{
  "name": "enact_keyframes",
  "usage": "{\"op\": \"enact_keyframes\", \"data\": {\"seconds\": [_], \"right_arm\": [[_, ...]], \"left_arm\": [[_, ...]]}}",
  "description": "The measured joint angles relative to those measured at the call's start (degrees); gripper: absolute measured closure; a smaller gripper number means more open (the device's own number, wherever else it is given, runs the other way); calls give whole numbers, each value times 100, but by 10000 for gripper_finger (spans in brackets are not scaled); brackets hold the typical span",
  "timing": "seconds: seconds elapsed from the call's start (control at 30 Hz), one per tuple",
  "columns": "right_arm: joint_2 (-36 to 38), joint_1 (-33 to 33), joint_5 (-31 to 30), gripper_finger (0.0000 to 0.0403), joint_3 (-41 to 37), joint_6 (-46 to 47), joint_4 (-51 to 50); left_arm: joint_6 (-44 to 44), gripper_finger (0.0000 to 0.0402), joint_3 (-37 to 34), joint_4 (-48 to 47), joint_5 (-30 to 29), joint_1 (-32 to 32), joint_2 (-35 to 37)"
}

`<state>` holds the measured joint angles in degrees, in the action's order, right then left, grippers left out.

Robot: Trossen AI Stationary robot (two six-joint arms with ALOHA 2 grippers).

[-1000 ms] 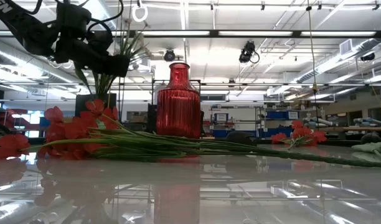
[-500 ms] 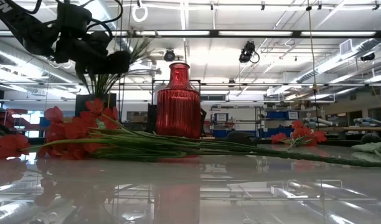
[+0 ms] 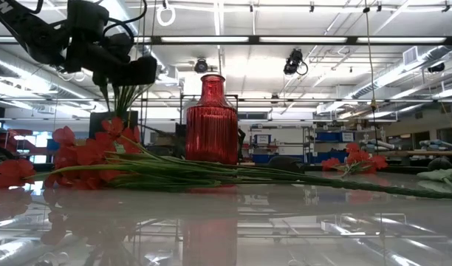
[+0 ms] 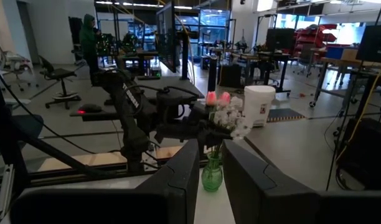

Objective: Sort flowers into vase by color
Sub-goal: Put the white flowers into the green flower vase

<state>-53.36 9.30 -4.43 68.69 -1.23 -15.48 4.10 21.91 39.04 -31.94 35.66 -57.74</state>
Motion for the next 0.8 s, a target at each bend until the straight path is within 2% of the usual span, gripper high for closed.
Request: {"op": "enact_keyframes", "data": {"seconds": [0.1, 0.23, 0.47, 0.57, 0.8], "right_arm": [[0, 2, 0, 321, 0, 1, 0], [0, 0, 0, 321, 0, 0, 0], [0, 0, 0, 321, -2, -1, 0], [0, 0, 0, 321, 0, -1, 0], [0, 0, 0, 321, 0, 1, 1]], "left_arm": [[32, 310, 0, -38, 71, -145, 0], [153, 309, 56, -254, 522, -445, 0], [121, 290, 755, -2543, 1857, -945, -72], [106, 287, 1138, -3363, 2092, -1116, -201], [16, 286, 2129, -4268, 2804, -1281, -1259]]}}
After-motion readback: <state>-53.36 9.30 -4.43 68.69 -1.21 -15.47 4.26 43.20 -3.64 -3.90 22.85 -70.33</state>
